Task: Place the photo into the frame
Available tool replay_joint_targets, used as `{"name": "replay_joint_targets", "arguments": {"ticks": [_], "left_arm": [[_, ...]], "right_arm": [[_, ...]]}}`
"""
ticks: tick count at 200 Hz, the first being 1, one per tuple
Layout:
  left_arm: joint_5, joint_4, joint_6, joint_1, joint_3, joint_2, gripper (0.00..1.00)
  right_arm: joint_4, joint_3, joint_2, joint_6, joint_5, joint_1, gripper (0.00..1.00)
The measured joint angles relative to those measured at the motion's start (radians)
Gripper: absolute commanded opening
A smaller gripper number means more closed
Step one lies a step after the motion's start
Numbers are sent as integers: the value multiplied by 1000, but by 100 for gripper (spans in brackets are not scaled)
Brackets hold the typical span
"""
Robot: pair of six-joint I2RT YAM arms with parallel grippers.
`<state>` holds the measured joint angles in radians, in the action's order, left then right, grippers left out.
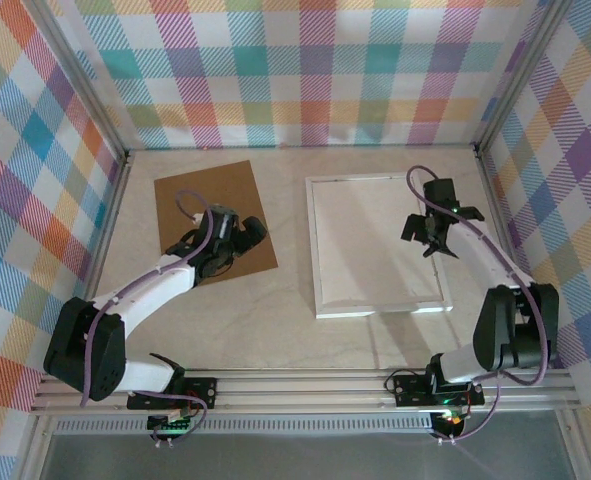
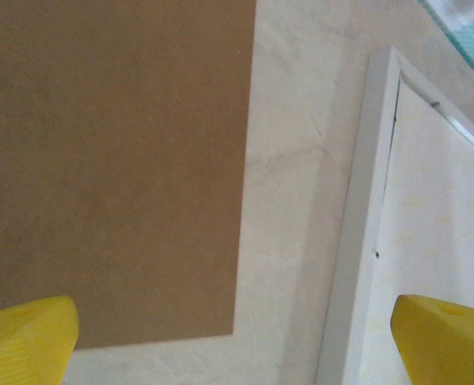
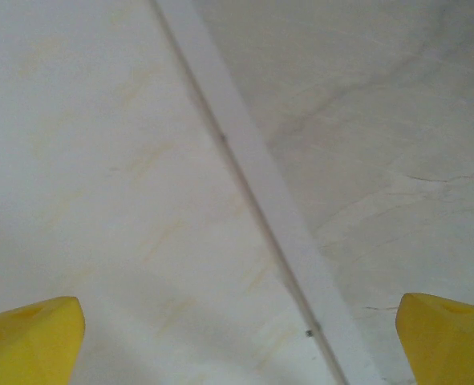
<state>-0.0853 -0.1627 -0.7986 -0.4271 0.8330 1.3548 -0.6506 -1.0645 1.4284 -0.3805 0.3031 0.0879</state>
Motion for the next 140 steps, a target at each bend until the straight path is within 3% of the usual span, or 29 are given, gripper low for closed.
{"name": "replay_joint_targets", "arguments": {"ticks": [35, 61, 140], "left_arm": [[-18, 19, 24, 110, 12, 90, 100], [-17, 42, 37, 144, 42, 211, 100], [44, 113, 30, 146, 29, 314, 100]], "right_arm": [[107, 48, -128, -50, -237, 5, 99], [196, 91, -156, -110, -364, 40, 99], [333, 96, -139, -159, -498, 156, 99]]}}
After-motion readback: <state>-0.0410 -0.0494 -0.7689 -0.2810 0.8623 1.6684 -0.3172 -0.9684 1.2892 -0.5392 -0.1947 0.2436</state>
